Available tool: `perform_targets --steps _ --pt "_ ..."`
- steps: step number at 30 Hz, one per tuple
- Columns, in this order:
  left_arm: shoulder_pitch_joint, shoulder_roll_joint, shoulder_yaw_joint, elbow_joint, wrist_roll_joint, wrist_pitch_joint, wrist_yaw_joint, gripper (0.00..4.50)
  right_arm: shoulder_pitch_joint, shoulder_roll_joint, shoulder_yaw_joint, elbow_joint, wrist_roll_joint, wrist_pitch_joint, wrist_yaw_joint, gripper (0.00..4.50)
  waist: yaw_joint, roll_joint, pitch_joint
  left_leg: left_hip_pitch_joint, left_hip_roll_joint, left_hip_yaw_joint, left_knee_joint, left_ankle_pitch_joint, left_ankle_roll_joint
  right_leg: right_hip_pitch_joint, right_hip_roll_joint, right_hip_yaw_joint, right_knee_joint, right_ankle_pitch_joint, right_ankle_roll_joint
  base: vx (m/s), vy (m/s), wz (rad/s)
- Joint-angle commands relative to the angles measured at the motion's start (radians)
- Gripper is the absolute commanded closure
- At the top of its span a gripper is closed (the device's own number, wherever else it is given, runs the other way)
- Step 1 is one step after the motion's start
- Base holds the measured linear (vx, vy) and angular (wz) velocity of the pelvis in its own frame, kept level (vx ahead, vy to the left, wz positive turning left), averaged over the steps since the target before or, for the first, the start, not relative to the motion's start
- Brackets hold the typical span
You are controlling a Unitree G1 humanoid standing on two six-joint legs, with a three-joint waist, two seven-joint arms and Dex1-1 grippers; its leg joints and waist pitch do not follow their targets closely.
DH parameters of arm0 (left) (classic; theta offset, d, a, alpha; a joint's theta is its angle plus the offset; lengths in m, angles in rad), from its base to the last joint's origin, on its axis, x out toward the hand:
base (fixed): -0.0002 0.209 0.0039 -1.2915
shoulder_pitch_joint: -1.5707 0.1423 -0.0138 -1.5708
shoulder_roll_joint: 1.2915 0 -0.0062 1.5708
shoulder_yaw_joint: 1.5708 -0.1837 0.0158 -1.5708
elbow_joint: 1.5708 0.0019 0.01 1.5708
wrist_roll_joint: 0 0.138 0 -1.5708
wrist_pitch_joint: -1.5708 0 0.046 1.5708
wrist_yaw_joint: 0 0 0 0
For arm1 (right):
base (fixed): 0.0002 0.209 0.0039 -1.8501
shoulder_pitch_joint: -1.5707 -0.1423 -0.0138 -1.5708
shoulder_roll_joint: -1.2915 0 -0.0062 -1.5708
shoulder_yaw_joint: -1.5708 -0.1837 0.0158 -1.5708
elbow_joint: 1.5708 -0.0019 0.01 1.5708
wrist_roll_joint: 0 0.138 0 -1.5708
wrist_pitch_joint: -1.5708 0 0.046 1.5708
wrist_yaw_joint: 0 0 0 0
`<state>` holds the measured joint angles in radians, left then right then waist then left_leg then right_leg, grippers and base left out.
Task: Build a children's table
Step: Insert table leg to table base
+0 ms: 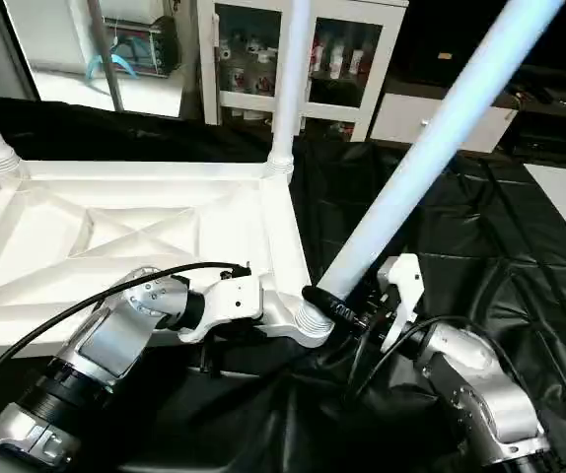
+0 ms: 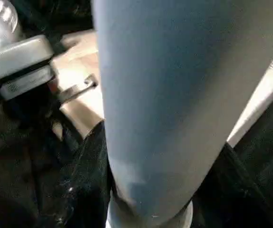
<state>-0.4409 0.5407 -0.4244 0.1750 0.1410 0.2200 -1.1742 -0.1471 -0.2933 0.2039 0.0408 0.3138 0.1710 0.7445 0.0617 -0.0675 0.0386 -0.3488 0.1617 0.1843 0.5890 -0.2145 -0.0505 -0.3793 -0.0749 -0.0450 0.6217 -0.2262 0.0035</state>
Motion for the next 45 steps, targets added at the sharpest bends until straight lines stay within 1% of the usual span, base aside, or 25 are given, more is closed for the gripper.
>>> perform_targets --steps 1,2,3,5,7,8,10,12,13,14,15,16,17,18,21,23,26,29,32,38,39,42,43,44,45 --pt "0.009 0.019 -0.034 0.014 0.031 -0.005 -0.011 4.5 0.036 -0.055 0.055 0.094 -0.103 0.106 0.004 2.62 -0.002 0.012 -0.022 0.008 0.078 -0.034 -0.096 -0.296 -0.02 0.016 -0.084 0.058 -0.093 -0.267 -0.185 0.0 0.0 0.0" --pt "0.01 0.02 -0.035 0.013 0.03 -0.004 -0.011 4.5 0.03 -0.064 0.067 0.092 -0.105 0.113 0.013 2.62 -0.001 0.009 -0.023 0.007 0.079 -0.036 -0.097 -0.294 -0.019 0.017 -0.085 0.059 -0.095 -0.277 -0.179 0.0 0.0 0.0" --pt "0.01 0.02 -0.035 0.013 0.03 -0.004 -0.011 4.5 0.03 -0.064 0.067 0.092 -0.105 0.113 0.013 2.62 -0.001 0.01 -0.021 0.005 0.08 -0.038 -0.099 -0.298 -0.021 0.017 -0.085 0.058 -0.095 -0.288 -0.175 0.0 0.0 0.0" --pt "0.012 0.021 -0.036 0.01 0.028 0.0 -0.01 4.5 0.016 -0.078 0.089 0.086 -0.109 0.132 0.028 2.62 -0.003 0.008 -0.022 0.009 0.082 -0.04 -0.1 -0.331 -0.031 0.012 -0.085 0.058 -0.1 -0.325 -0.162 0.0 0.0 0.0" --pt "0.012 0.021 -0.036 0.009 0.028 0.001 -0.01 4.5 0.011 -0.077 0.091 0.088 -0.106 0.144 0.027 2.62 -0.004 0.007 -0.026 0.008 0.082 -0.04 -0.102 -0.313 -0.03 0.015 -0.083 0.056 -0.096 -0.283 -0.167 0.0 0.0 0.0" --pt "0.013 0.021 -0.036 0.009 0.027 0.001 -0.01 4.5 0.002 -0.073 0.091 0.098 -0.1 0.176 0.022 2.62 -0.005 0.007 -0.025 0.008 0.081 -0.039 -0.102 -0.301 -0.027 0.015 -0.081 0.056 -0.094 -0.255 -0.174 0.0 0.0 0.0" --pt "0.013 0.021 -0.037 0.008 0.026 0.002 -0.009 4.5 -0.01 -0.068 0.091 0.124 -0.099 0.208 0.014 2.62 -0.005 0.006 -0.024 0.009 0.081 -0.038 -0.102 -0.306 -0.026 0.015 -0.083 0.057 -0.096 -0.267 -0.177 0.0 0.0 0.0" --pt "0.013 0.022 -0.038 0.009 0.024 0.002 -0.01 4.5 -0.02 -0.061 0.091 0.168 -0.106 0.212 0.003 2.62 -0.005 0.009 -0.023 0.011 0.081 -0.038 -0.102 -0.322 -0.032 0.012 -0.085 0.058 -0.099 -0.294 -0.174 0.0 0.0 0.0" --pt "0.013 0.023 -0.038 0.009 0.023 0.001 -0.011 4.5 -0.028 -0.054 0.089 0.196 -0.107 0.213 -0.004 2.62 -0.007 0.007 -0.02 0.01 0.08 -0.04 -0.104 -0.347 -0.037 0.011 -0.087 0.058 -0.103 -0.334 -0.167 0.0 0.0 0.0" --pt "0.013 0.023 -0.039 0.01 0.024 -0.001 -0.013 4.5 -0.046 -0.041 0.082 0.25 -0.11 0.218 -0.019 2.62 -0.008 0.006 -0.018 0.015 0.08 -0.042 -0.104 -0.376 -0.042 0.007 -0.089 0.058 -0.108 -0.384 -0.159 0.0 0.0 0.0" --pt "0.013 0.023 -0.039 0.01 0.024 -0.001 -0.013 4.5 -0.046 -0.04 0.082 0.251 -0.11 0.218 -0.019 2.62 -0.012 0.007 -0.011 0.019 0.079 -0.046 -0.106 -0.435 -0.051 0.001 -0.089 0.058 -0.119 -0.469 -0.143 0.0 0.0 0.0" --pt "0.013 0.023 -0.04 0.01 0.024 -0.001 -0.014 4.5 -0.057 -0.035 0.08 0.28 -0.114 0.221 -0.023 2.62 -0.012 0.007 -0.009 0.022 0.079 -0.049 -0.108 -0.466 -0.056 -0.001 -0.089 0.056 -0.121 -0.516 -0.13 0.0 0.0 0.0" --pt "0.014 0.023 -0.04 0.008 0.024 0.0 -0.014 4.5 -0.059 -0.033 0.08 0.287 -0.119 0.217 -0.029 2.63 -0.015 0.003 -0.009 0.027 0.079 -0.056 -0.109 -0.506 -0.061 -0.004 -0.093 0.056 -0.128 -0.587 -0.107 0.0 0.0 0.0" --pt "0.014 0.023 -0.04 0.006 0.023 0.002 -0.013 4.5 -0.061 -0.03 0.08 0.293 -0.125 0.214 -0.036 2.63 -0.017 0.005 -0.011 0.024 0.081 -0.06 -0.111 -0.512 -0.064 -0.002 -0.094 0.056 -0.129 -0.595 -0.096 0.0 0.0 0.0" --pt "0.016 0.023 -0.039 0.001 0.022 0.005 -0.012 4.5 -0.054 -0.028 0.08 0.283 -0.123 0.219 -0.038 2.63 -0.022 0.006 -0.012 0.021 0.081 -0.064 -0.115 -0.521 -0.068 -0.002 -0.092 0.054 -0.129 -0.568 -0.092 0.0 0.0 0.0" --pt "0.019 0.026 -0.039 -0.001 0.021 0.007 -0.011 4.5 -0.043 -0.027 0.083 0.282 -0.126 0.204 -0.043 2.63 -0.025 0.006 -0.015 0.022 0.082 -0.061 -0.117 -0.508 -0.069 -0.001 -0.089 0.054 -0.124 -0.493 -0.11 0.0 0.0 0.0" --pt "0.019 0.027 -0.039 -0.002 0.021 0.006 -0.01 4.5 -0.04 -0.023 0.081 0.29 -0.125 0.196 -0.045 2.63 -0.027 0.007 -0.014 0.02 0.082 -0.058 -0.118 -0.501 -0.067 -0.001 -0.087 0.054 -0.121 -0.444 -0.129 0.0 0.0 0.0" --pt "0.019 0.027 -0.04 0.0 0.021 0.004 -0.009 4.5 -0.029 -0.018 0.084 0.29 -0.135 0.164 -0.053 2.63 -0.027 0.011 -0.012 0.022 0.081 -0.058 -0.118 -0.519 -0.068 -0.004 -0.089 0.056 -0.126 -0.476 -0.124 0.0 0.0 0.0" --pt "0.015 0.024 -0.042 0.005 0.023 0.003 -0.006 4.5 -0.027 -0.015 0.082 0.29 -0.137 0.158 -0.061 2.63 -0.027 0.01 -0.01 0.024 0.081 -0.06 -0.119 -0.535 -0.066 -0.007 -0.09 0.057 -0.131 -0.518 -0.11 0.0 0.0 0.0" --pt "0.012 0.021 -0.041 0.011 0.025 0.002 0.001 4.5 -0.031 -0.017 0.082 0.298 -0.153 0.14 -0.077 2.63 -0.029 0.012 -0.008 0.024 0.082 -0.064 -0.122 -0.575 -0.071 -0.012 -0.089 0.056 -0.134 -0.54 -0.099 0.0 0.0 0.0" --pt "0.01 0.012 -0.033 0.016 0.026 0.015 0.02 4.5 -0.034 -0.01 0.072 0.307 -0.158 0.129 -0.102 2.63 -0.03 0.013 -0.008 0.024 0.082 -0.064 -0.122 -0.578 -0.072 -0.012 -0.09 0.056 -0.135 -0.546 -0.097 0.0 0.0 0.0" --pt "-0.003 -0.041 -0.001 0.014 0.004 0.091 0.075 4.5 -0.078 0.037 0.006 0.375 -0.185 0.1 -0.276 2.63 -0.036 0.012 -0.005 0.025 0.08 -0.068 -0.123 -0.607 -0.081 -0.017 -0.092 0.053 -0.139 -0.599 -0.087 0.0 0.0 0.0" --pt "-0.02 -0.076 0.014 0.01 -0.01 0.136 0.1 4.5 -0.114 0.063 -0.034 0.419 -0.191 0.101 -0.377 2.63 -0.04 0.011 -0.006 0.023 0.078 -0.074 -0.123 -0.616 -0.086 -0.016 -0.093 0.049 -0.141 -0.629 -0.078 0.0 0.0 0.0" --pt "-0.02 -0.076 0.014 0.01 -0.01 0.136 0.1 4.5 -0.114 0.063 -0.034 0.419 -0.191 0.101 -0.377 2.63 -0.046 0.013 -0.008 0.017 0.075 -0.081 -0.124 -0.623 -0.093 -0.011 -0.092 0.043 -0.14 -0.634 -0.07 -0.052 0.022 -0.16" --pt "-0.033 -0.097 0.019 0.01 -0.016 0.158 0.112 4.5 -0.134 0.075 -0.053 0.444 -0.192 0.105 -0.426 2.63 -0.047 0.013 -0.011 0.014 0.076 -0.083 -0.126 -0.621 -0.096 -0.005 -0.092 0.042 -0.139 -0.622 -0.067 -0.05 0.038 -0.21"
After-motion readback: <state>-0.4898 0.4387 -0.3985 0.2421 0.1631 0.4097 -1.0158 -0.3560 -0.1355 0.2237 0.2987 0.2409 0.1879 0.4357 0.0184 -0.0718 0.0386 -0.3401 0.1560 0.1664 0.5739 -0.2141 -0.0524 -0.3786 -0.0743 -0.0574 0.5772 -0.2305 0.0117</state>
